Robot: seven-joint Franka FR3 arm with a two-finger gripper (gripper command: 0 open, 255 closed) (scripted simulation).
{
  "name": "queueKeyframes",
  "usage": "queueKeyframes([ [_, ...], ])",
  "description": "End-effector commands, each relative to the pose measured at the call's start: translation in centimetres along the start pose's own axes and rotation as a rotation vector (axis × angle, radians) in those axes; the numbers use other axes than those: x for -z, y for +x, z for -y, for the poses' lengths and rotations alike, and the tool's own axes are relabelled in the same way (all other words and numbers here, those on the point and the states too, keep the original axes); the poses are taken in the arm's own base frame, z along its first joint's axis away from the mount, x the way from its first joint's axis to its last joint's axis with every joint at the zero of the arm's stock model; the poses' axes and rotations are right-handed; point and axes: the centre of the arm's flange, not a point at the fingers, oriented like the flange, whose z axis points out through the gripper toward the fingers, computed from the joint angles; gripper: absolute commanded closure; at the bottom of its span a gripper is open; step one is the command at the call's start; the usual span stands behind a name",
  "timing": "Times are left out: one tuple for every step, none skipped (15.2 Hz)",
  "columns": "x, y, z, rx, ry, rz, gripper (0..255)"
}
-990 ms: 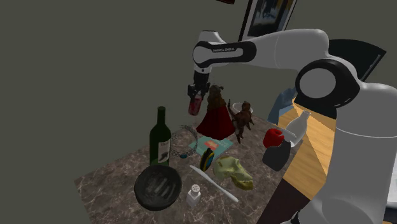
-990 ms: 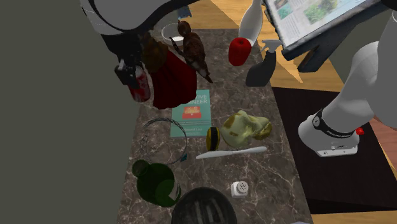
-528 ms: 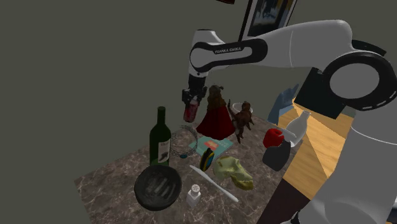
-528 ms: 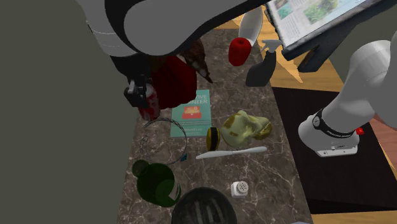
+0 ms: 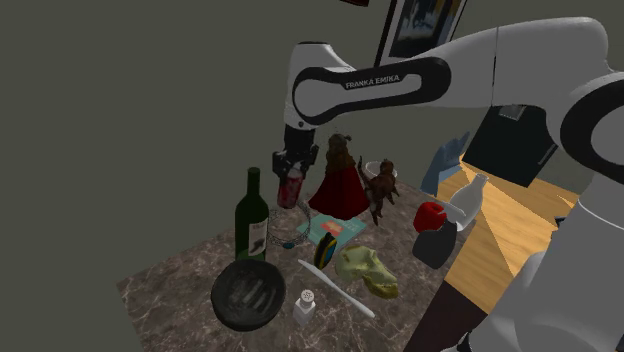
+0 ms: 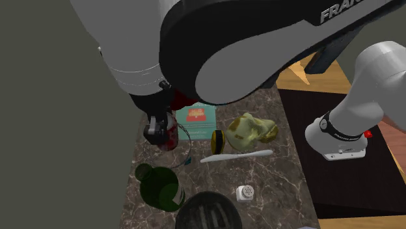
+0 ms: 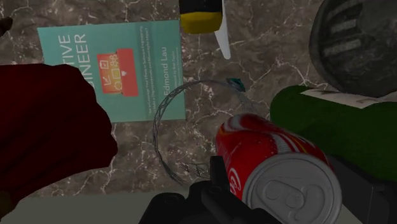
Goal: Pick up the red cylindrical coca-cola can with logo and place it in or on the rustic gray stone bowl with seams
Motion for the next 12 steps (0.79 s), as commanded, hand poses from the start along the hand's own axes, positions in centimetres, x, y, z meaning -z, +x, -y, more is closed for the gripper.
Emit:
queueKeyframes([
  [0.1, -1.1, 2.3, -0.002, 0.000, -0.001, 255],
  [0.2, -1.7, 3.4, -0.002, 0.000, -0.001, 255],
  [0.3, -2.4, 4.5, -0.002, 0.000, -0.001, 255],
  [0.4, -3.0, 5.7, -0.002, 0.000, -0.001, 255],
  [0.5, -3.7, 6.8, -0.002, 0.000, -0.001, 255],
  [0.6, -4.3, 8.0, -0.002, 0.000, -0.001, 255],
  [0.7, -5.0, 9.1, -0.002, 0.000, -0.001, 255],
  [0.8, -5.6, 10.2, -0.002, 0.000, -0.001, 255],
  [0.9, -6.3, 11.4, -0.002, 0.000, -0.001, 255],
  [1.0, -7.0, 12.5, -0.002, 0.000, -0.001, 255],
  [1.1, -7.6, 13.7, -0.002, 0.000, -0.001, 255],
  [1.2, -8.3, 14.8, -0.002, 0.000, -0.001, 255],
])
